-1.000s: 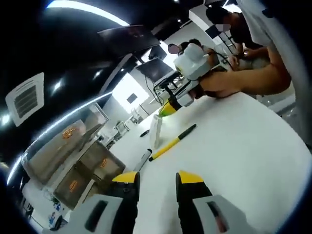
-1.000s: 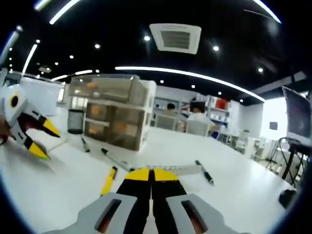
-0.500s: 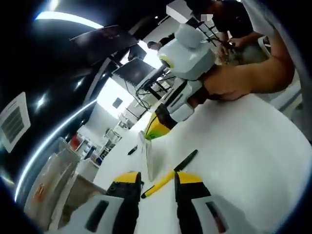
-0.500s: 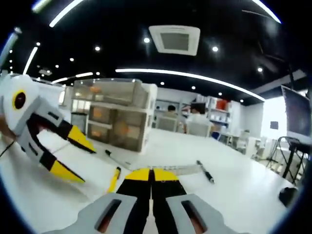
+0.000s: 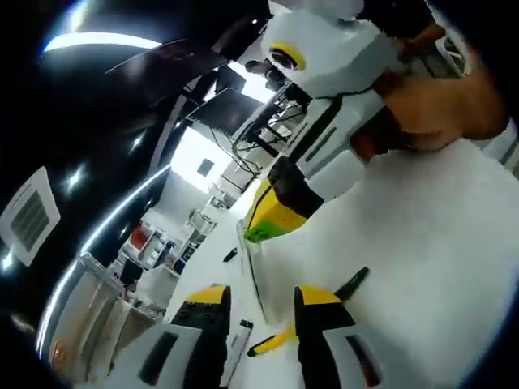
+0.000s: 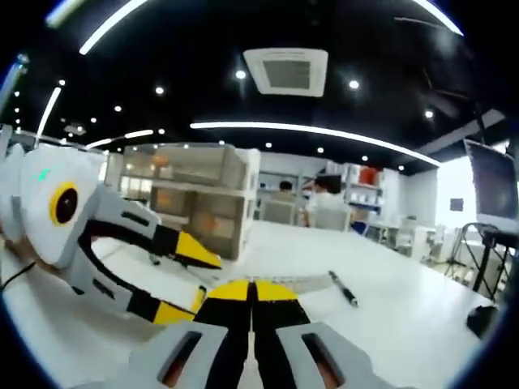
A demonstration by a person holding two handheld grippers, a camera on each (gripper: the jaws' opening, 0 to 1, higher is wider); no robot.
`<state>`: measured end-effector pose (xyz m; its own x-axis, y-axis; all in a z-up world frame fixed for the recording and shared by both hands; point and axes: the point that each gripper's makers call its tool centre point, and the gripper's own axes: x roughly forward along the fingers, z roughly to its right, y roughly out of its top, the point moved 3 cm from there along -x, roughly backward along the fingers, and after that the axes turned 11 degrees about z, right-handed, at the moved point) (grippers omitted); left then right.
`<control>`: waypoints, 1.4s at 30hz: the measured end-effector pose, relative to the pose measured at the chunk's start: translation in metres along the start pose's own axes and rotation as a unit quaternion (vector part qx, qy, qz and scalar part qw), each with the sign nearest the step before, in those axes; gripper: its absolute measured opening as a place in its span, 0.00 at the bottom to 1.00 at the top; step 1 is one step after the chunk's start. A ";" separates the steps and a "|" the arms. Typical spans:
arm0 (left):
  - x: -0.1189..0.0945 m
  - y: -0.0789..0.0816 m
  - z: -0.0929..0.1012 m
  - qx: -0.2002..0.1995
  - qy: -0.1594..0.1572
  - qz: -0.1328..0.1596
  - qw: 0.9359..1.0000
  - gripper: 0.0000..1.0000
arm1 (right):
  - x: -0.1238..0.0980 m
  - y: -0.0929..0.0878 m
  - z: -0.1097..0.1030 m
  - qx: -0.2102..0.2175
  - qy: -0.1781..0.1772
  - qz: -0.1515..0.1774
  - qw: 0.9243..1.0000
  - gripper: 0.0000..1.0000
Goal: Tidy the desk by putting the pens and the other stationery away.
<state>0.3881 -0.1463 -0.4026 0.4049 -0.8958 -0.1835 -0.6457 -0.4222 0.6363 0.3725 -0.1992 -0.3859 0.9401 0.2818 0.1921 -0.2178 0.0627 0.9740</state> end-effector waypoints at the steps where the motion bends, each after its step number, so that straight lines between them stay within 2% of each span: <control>1: 0.002 0.001 -0.001 -0.010 0.001 0.003 1.000 0.32 | 0.000 0.000 0.000 0.001 0.000 0.001 1.000 0.00; 5: 0.011 0.001 -0.007 -0.015 0.011 0.002 1.000 0.30 | -0.003 0.004 -0.001 0.003 -0.002 0.009 1.000 0.00; 7: 0.015 -0.001 -0.009 -0.010 0.016 -0.003 1.000 0.29 | -0.005 0.009 0.000 0.004 -0.004 0.023 1.000 0.00; 13: 0.024 -0.008 -0.003 -0.013 0.014 -0.006 1.000 0.26 | -0.003 0.007 -0.005 0.001 0.005 0.019 1.000 0.00; 20: 0.021 -0.010 -0.005 -0.004 0.020 0.002 1.000 0.20 | -0.003 0.009 -0.008 0.007 0.014 0.023 1.000 0.00; 24: 0.020 -0.011 -0.007 0.005 0.018 0.001 1.000 0.12 | -0.003 0.011 -0.011 0.014 0.020 0.028 0.999 0.00; 31: 0.018 -0.011 -0.008 0.020 0.021 0.008 1.000 0.10 | -0.004 0.012 -0.014 0.021 0.024 0.032 0.999 0.00; 33: 0.016 -0.011 -0.012 0.011 0.032 0.014 0.999 0.08 | -0.004 0.014 -0.015 0.022 0.029 0.036 0.999 0.00; 36: 0.015 -0.015 -0.014 0.000 0.028 0.008 1.000 0.08 | -0.001 0.011 -0.018 0.008 0.045 0.038 0.998 0.00; 39: 0.014 -0.017 -0.013 0.000 0.027 0.006 1.000 0.08 | -0.001 0.018 -0.019 -0.002 0.054 0.064 0.996 0.00; 42: 0.014 -0.015 -0.011 0.011 0.025 0.009 1.000 0.08 | -0.003 0.026 -0.018 -0.005 0.056 0.090 0.994 0.08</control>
<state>0.4104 -0.1509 -0.4069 0.4250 -0.8951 -0.1349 -0.6664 -0.4103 0.6225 0.3598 -0.1813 -0.3632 0.8502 0.3946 0.3485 -0.3832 0.0101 0.9236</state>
